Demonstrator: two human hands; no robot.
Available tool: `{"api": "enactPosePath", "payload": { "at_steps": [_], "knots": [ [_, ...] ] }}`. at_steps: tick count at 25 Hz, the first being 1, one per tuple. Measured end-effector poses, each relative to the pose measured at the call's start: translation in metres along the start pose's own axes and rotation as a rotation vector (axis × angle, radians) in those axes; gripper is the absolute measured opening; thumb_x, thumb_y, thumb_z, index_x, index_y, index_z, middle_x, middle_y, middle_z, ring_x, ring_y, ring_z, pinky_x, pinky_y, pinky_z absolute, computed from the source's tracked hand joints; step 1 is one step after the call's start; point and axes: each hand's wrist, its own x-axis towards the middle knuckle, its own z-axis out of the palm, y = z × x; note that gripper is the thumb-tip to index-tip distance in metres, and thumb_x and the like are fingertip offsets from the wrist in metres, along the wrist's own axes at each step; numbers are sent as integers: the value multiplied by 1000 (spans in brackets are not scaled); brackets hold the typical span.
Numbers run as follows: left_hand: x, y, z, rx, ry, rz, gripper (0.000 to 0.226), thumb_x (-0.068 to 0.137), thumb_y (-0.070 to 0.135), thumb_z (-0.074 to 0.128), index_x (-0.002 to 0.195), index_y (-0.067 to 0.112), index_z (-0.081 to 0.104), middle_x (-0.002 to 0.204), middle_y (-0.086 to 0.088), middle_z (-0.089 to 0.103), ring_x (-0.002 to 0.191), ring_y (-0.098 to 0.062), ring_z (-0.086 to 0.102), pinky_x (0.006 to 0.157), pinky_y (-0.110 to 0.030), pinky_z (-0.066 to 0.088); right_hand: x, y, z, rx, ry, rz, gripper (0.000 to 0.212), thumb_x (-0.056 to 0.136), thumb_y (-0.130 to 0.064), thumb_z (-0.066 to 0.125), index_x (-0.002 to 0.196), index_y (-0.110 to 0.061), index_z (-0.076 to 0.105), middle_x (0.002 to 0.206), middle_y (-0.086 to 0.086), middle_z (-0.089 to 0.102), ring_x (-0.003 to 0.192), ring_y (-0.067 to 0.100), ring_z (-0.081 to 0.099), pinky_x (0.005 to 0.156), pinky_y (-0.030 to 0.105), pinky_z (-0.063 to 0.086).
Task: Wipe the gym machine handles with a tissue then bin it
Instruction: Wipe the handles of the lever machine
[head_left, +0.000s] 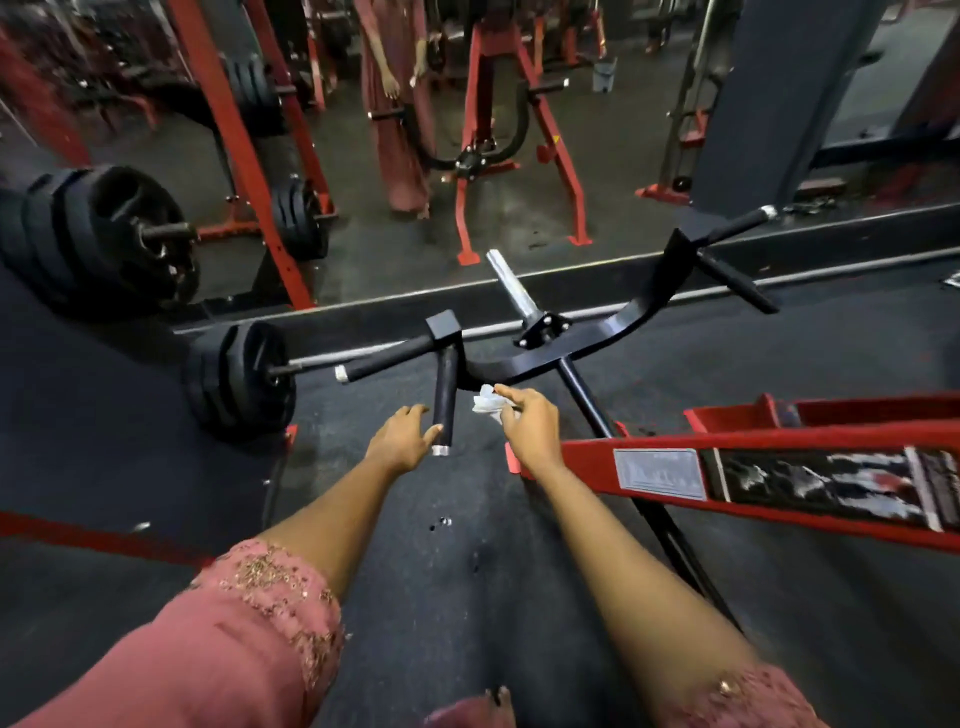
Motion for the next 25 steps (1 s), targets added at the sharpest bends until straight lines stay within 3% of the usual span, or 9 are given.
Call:
{"api": "enactPosePath", "payload": {
  "at_steps": [4,9,13,16,18,22,25],
  "knots": [
    [45,-14,21,-107,-60,-99,56,94,41,45,139,9,34,140,-17,41,128,-32,41,104,-41,35,55,13,17,-81,-74,-24,36,83,5,48,112,-8,65,104,14,64,98,27,59,83,24,41],
    [78,-33,62,-361,-95,-270,62,92,40,50,141,8,31,141,-18,41,130,-31,39,105,-38,33,127,11,58,-344,-171,-387,32,82,-2,58,108,-17,68,97,4,68,92,28,53,81,38,49],
    [83,-39,87,-536,-38,-330,54,90,31,57,134,3,42,132,-17,53,123,-28,50,99,-30,37,157,20,85,-490,-279,-559,38,85,-2,53,119,-18,61,104,9,63,94,30,52,72,39,50],
    [73,-38,97,-652,50,-368,34,89,24,60,117,4,59,106,-13,67,98,-22,60,75,-16,40,164,41,100,-652,-462,-534,42,89,-6,47,128,-23,51,115,8,53,99,27,48,72,40,49],
    [67,-37,101,-719,77,-386,28,88,21,61,111,5,63,92,-6,66,86,-13,56,62,-6,35,157,48,106,-637,-471,-528,41,88,-5,51,126,-19,53,114,10,52,95,29,50,69,40,50],
    [65,-36,103,-771,113,-399,30,85,18,65,113,7,64,99,-2,65,91,-8,54,66,-3,34,132,56,114,-576,-444,-620,42,77,5,58,117,-8,60,106,15,59,84,33,56,65,35,51],
    [67,-39,104,-767,107,-421,30,82,13,68,110,2,64,100,-2,65,93,-9,55,67,4,35,101,64,115,-544,-661,-481,39,91,-7,46,129,-16,49,120,8,48,104,26,46,80,38,45]
  ]
}}
